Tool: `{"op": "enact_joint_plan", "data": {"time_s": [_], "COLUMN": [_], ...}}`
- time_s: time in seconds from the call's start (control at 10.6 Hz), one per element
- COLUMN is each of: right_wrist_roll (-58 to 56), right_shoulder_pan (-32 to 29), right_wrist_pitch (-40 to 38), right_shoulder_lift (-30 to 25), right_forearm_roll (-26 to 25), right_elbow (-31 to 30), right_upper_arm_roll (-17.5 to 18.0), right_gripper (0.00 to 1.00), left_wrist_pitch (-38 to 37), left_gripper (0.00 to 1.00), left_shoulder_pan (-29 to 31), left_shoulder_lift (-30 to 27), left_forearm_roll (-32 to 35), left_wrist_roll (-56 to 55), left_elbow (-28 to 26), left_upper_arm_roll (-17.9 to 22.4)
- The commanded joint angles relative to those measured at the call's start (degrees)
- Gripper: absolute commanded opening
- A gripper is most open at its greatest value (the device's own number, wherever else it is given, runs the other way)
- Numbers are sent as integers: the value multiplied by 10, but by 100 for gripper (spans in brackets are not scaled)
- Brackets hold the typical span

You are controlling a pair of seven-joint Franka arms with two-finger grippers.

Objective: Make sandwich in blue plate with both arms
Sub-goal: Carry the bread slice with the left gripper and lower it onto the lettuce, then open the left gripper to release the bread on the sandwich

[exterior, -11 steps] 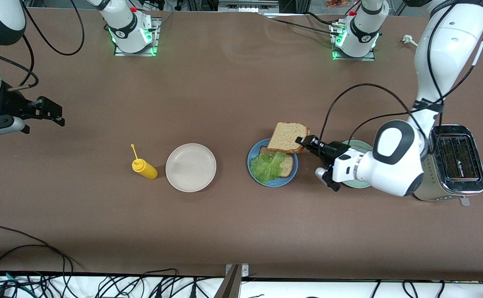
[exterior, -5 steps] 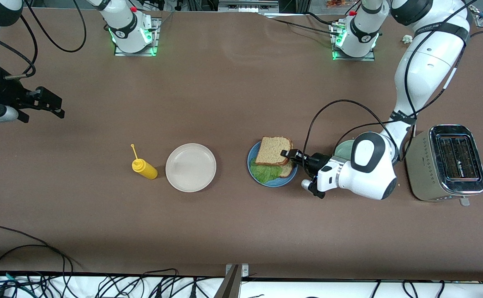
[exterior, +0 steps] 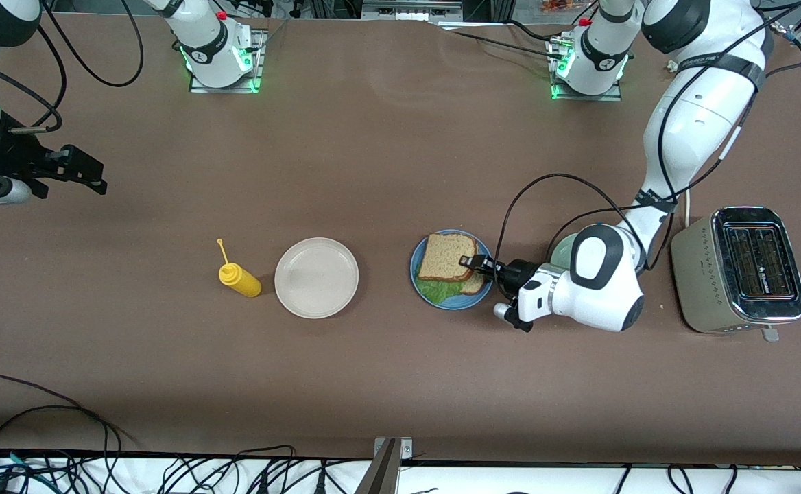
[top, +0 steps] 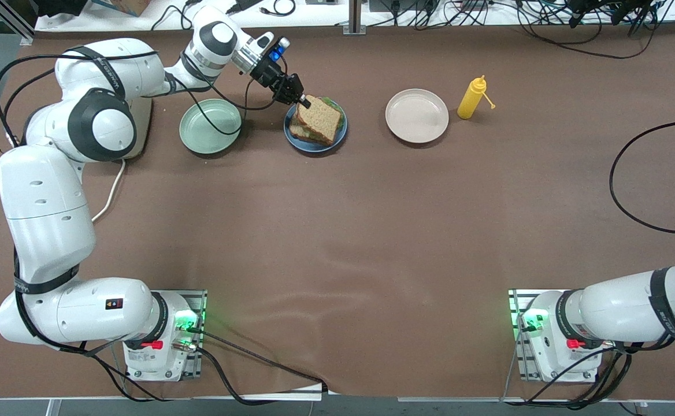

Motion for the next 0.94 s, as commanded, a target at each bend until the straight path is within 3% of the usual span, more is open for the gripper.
{"op": "enact_joint_plan", "data": {"time_s": [0.0, 0.47, 0.85], "right_wrist_roll": [18, 14, 15], "right_shoulder_pan": [11, 4, -5], "right_wrist_pitch": [-5, -6, -6], "right_shoulder_lift": [3, 12, 11], "right_forearm_roll": [-15, -10, -10], "right_elbow": [11, 22, 23], "right_upper_arm_roll": [0, -5, -6], "right_gripper": [100, 100, 100], "left_wrist_pitch": [15, 9, -54], "left_gripper": [100, 100, 100], "left_shoulder_pan": [-4, 37, 59], "left_shoulder_lift": [10, -8, -71], "left_forearm_roll": [-7, 68, 187], "left_wrist_roll": [7, 67, 73], "left_elbow": [15, 19, 17], "left_upper_arm_roll": [3, 4, 4]}}
